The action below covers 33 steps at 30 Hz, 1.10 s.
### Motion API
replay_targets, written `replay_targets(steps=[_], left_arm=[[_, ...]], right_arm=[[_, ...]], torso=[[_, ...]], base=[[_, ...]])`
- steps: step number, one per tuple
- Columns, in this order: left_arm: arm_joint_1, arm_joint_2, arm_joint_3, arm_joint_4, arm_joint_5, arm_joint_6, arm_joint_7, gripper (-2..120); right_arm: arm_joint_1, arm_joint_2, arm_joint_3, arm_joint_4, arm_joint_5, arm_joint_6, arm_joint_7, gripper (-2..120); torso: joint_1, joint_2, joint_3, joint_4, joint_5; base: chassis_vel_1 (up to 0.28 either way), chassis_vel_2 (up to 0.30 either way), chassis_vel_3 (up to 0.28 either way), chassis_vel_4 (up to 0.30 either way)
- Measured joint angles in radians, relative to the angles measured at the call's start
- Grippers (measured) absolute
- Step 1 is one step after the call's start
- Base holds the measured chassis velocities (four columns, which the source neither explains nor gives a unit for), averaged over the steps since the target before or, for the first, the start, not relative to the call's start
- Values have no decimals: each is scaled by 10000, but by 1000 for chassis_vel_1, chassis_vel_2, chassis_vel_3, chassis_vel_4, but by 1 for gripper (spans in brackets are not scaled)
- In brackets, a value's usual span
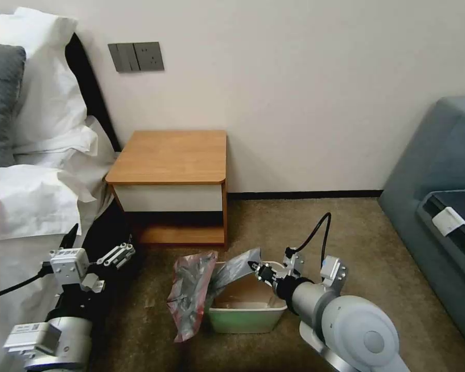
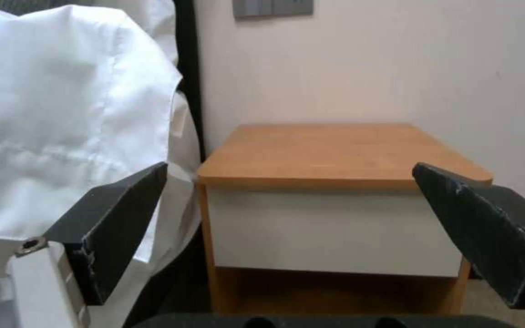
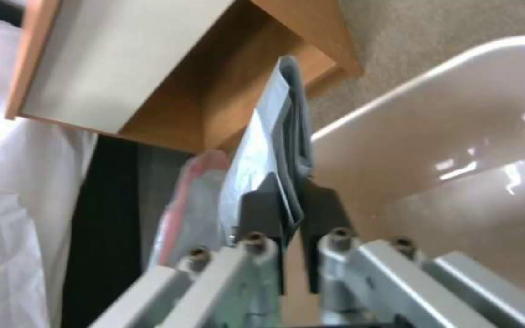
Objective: Pick up the garbage bag from the table and place it over the trash can.
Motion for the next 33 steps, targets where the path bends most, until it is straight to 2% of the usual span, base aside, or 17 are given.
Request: replay_targets(steps=[8,10,12,14,16,18,20,24,28,33], left_arm=[[39,47,14,0,55,-99,0,100],[26,31,31,0,105,-133,0,100],[12,12,47,0,162,-171,0,100],[11,9,48,0,169,-174,-1,100],[11,7,52,0,174,-177,-3,100],[10,7,53,0,175,-177,-3,100],[16,8,79,0,200,-177,3,100],[77,65,261,0,343,-93,107,100],[193,255,693,-2,683,4,238,100],[211,278,740,-1,722,24,249,100]], right_arm=[[-28,-241,134,287,456,-28,930,44],[-44,-273,185,324,537,-69,1042,48],[-115,-303,319,400,647,-165,1206,59],[-148,-311,383,439,679,-195,1248,63],[-182,-340,532,590,836,-208,1368,75],[-180,-346,563,631,897,-209,1407,76],[-164,-362,720,873,1211,-208,1595,89],[-213,-323,866,1055,1272,-223,1605,99],[-299,-253,1064,1175,1241,-273,1541,100],[-383,-192,1203,1185,954,-301,1354,100]], torso=[[0,0,0,0,0],[0,0,0,0,-1],[0,0,0,0,0],[0,0,0,0,0],[0,0,0,-1,0],[0,0,0,-1,1],[0,0,0,0,0],[0,0,0,-1,0],[0,0,0,-2,-1],[0,0,0,0,0]], base=[[0,0,0,0],[0,0,0,0],[0,0,0,0],[0,0,0,0],[0,0,0,0],[0,0,0,0],[0,0,0,0],[0,0,0,0],[0,0,0,0],[0,0,0,0]])
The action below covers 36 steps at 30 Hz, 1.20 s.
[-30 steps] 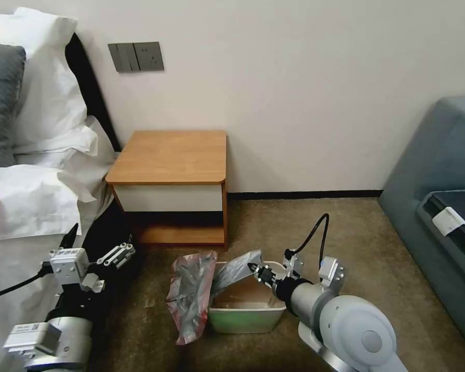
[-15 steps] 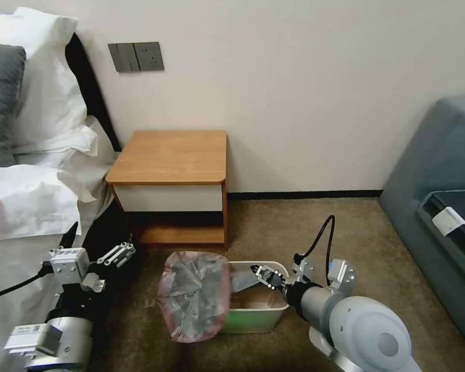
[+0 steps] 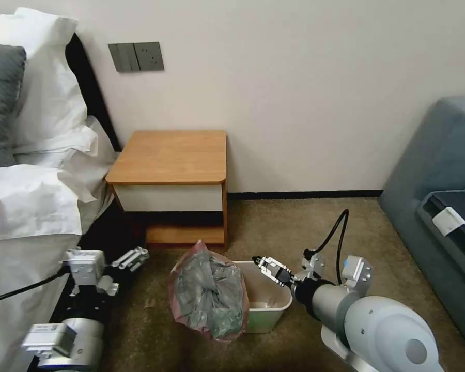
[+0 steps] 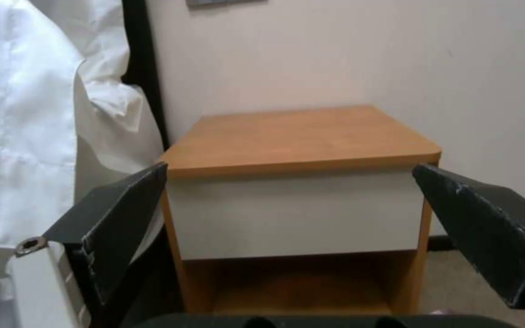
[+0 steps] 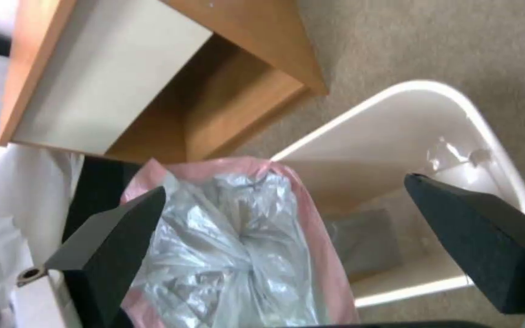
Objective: Pick up the garbage bag from the table and place it over the trash can.
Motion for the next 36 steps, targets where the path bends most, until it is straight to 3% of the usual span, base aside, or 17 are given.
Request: replay_targets(steps=[5,7,8,10,14,27,30,36], left_arm=[[141,103,419,0,274,-62,1,99],[434,315,1292,0,835,-238,2,98],[434,315,1292,0,835,-238,2,98],[792,563,2312,0,1500,-447,-13,99],[812,844,3014,197,1767,-544,-244,100],[617,1138,3295,732,1700,-401,-561,100],[572,1244,3379,929,1629,-359,-640,97],[518,1478,3772,1453,1629,-314,-886,78]], right_arm=[[-115,35,204,0,-346,60,-215,100],[-190,62,412,51,-534,78,-455,100],[-190,62,412,51,-534,78,-455,100],[-230,79,609,140,-602,80,-688,100],[-250,109,808,167,-616,80,-867,100],[-350,203,1089,173,-994,15,-1190,100],[-382,207,1086,158,-1142,14,-1243,100],[-449,236,1098,148,-1319,14,-1363,100]], torso=[[0,0,0,0,0],[0,0,-1,-1,1],[0,0,-1,-1,1],[0,0,-1,0,0],[0,0,-1,0,4],[1,-1,0,0,0],[1,-1,0,-1,0],[1,-1,0,0,-1]], base=[[0,0,0,0],[0,0,0,0],[0,0,0,0],[0,0,0,0],[0,0,0,0],[0,0,0,0],[0,0,0,0],[0,0,0,0]])
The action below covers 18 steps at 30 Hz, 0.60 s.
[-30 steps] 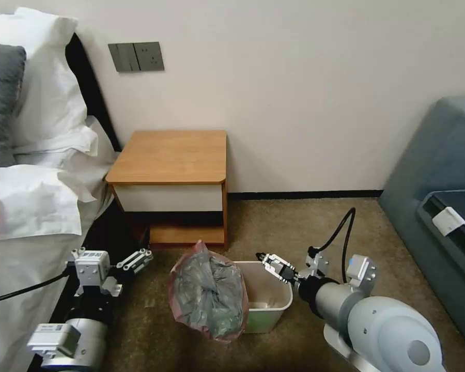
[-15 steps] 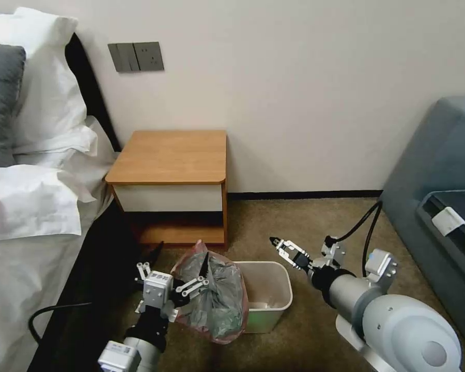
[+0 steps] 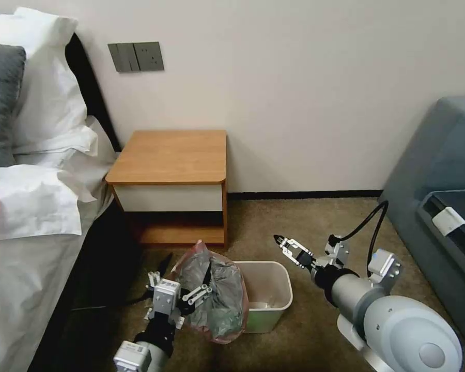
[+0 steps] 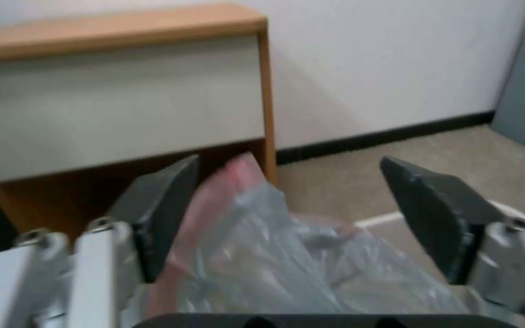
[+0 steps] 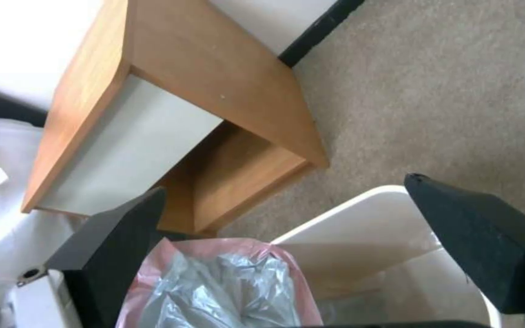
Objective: Pick up the garbage bag from the table and place it over the trash can.
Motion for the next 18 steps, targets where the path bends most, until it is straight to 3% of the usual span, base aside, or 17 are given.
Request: replay_targets(steps=[5,10,13,18], left_arm=[[-159,32,250,370,-306,310,-249,61],[-480,35,334,725,-684,738,-627,59],[-720,6,438,1011,-1186,1274,-1178,67],[-979,-122,541,1439,-1446,1473,-1388,64]], right_arm=[[-8,109,-29,-1,-91,22,-66,100],[-46,166,-95,-16,-236,38,-125,100],[-101,193,-103,-17,-289,42,-139,100],[-188,230,-138,-13,-344,50,-145,100]], torso=[[0,0,-1,0,0],[0,0,-1,0,0],[-1,0,0,0,0],[0,0,0,0,0]], base=[[0,0,0,0],[0,0,0,0],[0,0,0,0],[0,0,0,0]])
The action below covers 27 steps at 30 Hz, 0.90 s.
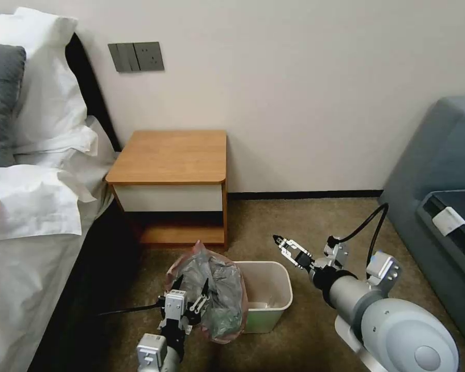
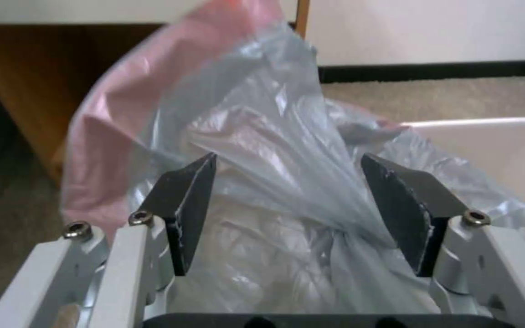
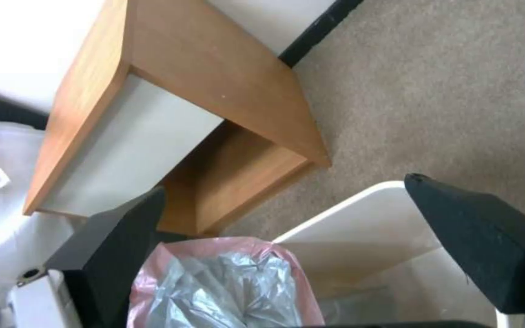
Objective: Pick up the garbage bag from the table and place it over the trash can.
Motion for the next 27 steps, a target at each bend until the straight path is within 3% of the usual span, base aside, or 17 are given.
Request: replay_targets(steps=[12,27], left_arm=[[-439,-226,220,493,-441,348,-613,61],[-1091,-343,529,907,-904,765,-1074,47]], right_arm=[[-121,92,-233,-33,-223,11,-63,100],[-186,18,-196,-158,-319,10,-96,100]], torso=[[0,-1,0,0,1],[0,0,0,0,1]], base=[[0,0,0,0],[0,0,0,0]])
